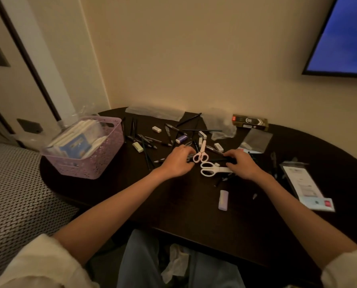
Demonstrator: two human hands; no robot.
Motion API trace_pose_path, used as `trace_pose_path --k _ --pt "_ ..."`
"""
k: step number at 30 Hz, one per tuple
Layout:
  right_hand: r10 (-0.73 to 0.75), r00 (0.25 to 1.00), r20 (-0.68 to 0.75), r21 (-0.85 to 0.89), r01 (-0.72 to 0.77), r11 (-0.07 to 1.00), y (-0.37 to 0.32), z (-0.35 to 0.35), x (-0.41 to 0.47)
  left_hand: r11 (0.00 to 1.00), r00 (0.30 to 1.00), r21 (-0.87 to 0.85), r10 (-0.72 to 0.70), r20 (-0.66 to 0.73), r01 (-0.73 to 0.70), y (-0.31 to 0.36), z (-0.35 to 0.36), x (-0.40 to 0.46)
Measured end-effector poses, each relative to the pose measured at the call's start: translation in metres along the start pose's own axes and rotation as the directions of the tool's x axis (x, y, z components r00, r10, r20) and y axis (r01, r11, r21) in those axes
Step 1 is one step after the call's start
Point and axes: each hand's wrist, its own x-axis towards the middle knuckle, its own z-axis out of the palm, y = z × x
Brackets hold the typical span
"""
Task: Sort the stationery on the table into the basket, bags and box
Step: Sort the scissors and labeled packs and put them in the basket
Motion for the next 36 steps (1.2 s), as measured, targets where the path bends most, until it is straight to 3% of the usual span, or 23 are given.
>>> trace_pose_path --k 5,14,23,29,36 --pt "0.094 0.967 -0.238 -0.006 -0.098 0.995 0.033 -0.002 -0.009 0.998 0.998 -0.025 0.060 -0.021 -0.061 0.018 0.015 0.010" --pt "0.151 0.974 -0.166 -0.396 -0.207 0.895 0.052 -0.021 0.011 0.993 0.992 -0.101 0.057 -0.111 -0.068 0.033 0.014 0.027" --pt "0.159 0.945 -0.287 -0.330 -0.253 0.909 0.063 -0.015 0.013 0.982 0.990 -0.186 0.006 -0.144 -0.033 0.026 0.012 0.035" --pt "0.248 0.888 -0.388 -0.049 -0.289 0.956 0.069 -0.014 0.016 0.974 0.993 -0.225 -0.038 -0.107 0.013 0.024 0.014 0.038" --pt "0.364 0.913 -0.185 -0.132 -0.390 0.911 0.065 -0.017 0.042 0.982 1.000 -0.185 0.027 -0.001 -0.027 0.047 0.023 0.065"
